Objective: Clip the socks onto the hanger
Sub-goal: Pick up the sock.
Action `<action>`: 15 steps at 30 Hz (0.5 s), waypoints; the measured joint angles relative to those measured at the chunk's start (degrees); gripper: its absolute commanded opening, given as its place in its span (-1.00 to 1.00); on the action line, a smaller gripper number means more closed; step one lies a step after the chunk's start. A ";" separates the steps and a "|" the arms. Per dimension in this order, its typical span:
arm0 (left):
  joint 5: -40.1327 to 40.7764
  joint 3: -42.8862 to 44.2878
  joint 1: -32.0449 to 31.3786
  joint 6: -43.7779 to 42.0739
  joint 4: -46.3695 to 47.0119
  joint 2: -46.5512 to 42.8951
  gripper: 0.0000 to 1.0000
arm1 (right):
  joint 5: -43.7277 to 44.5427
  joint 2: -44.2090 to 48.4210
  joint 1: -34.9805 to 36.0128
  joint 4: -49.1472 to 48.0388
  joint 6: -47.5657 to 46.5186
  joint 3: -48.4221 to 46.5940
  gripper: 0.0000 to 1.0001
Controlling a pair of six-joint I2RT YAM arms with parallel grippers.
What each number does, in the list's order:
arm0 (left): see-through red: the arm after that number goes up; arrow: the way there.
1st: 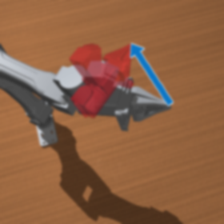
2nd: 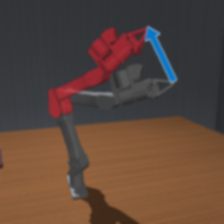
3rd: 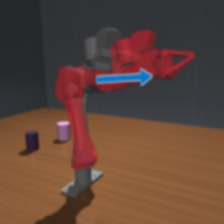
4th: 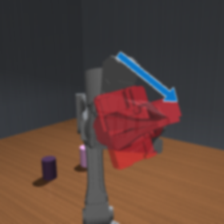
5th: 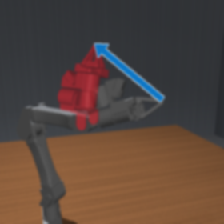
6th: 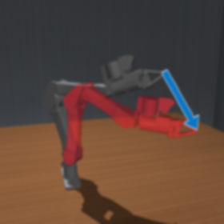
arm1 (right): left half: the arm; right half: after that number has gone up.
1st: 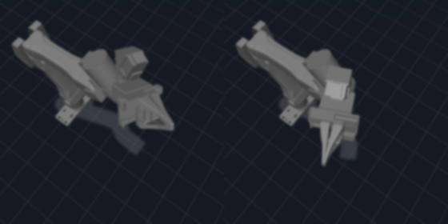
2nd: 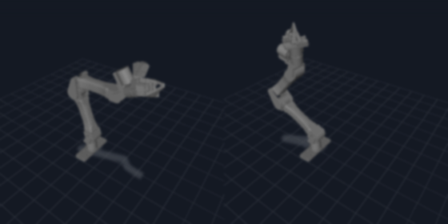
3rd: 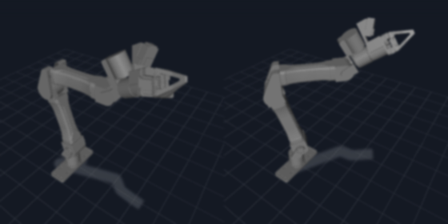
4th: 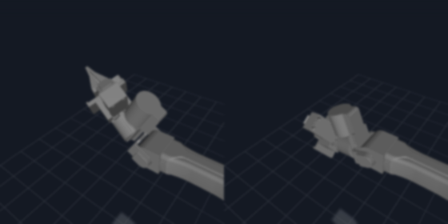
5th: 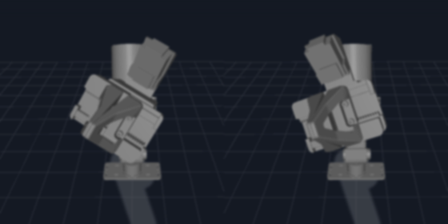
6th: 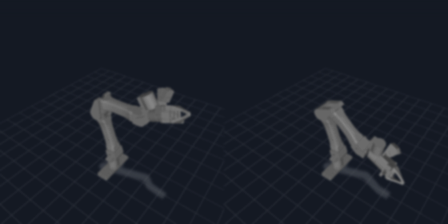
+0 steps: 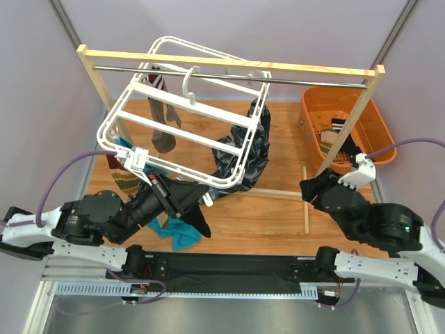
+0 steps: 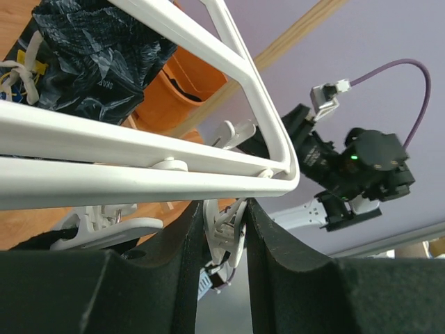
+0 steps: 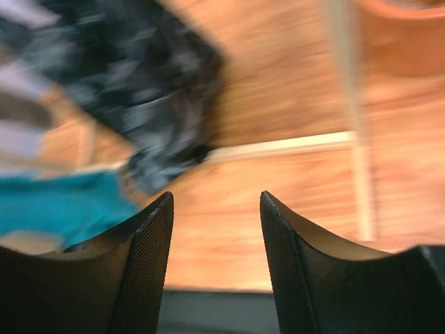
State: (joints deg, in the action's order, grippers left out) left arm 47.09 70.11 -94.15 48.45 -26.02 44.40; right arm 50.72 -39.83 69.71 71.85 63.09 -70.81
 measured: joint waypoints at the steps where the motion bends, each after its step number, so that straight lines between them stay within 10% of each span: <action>1: 0.00 -0.13 0.00 -0.11 0.00 -0.13 -1.00 | 0.44 0.00 -3.06 0.94 0.68 2.19 0.14; 11: -0.59 -1.49 0.00 -1.49 -1.42 -4.13 -1.00 | -1.86 2.05 -35.56 4.39 -3.96 13.46 0.04; 15: -0.46 -3.56 0.00 -1.49 -2.10 -7.08 -1.00 | -12.98 2.51 -65.02 -5.31 -14.67 17.64 0.04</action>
State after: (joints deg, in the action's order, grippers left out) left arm 46.63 66.54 -94.15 46.96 -28.12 37.32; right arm 37.74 -37.32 4.69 66.54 48.42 -53.17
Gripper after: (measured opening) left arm 0.344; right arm 0.519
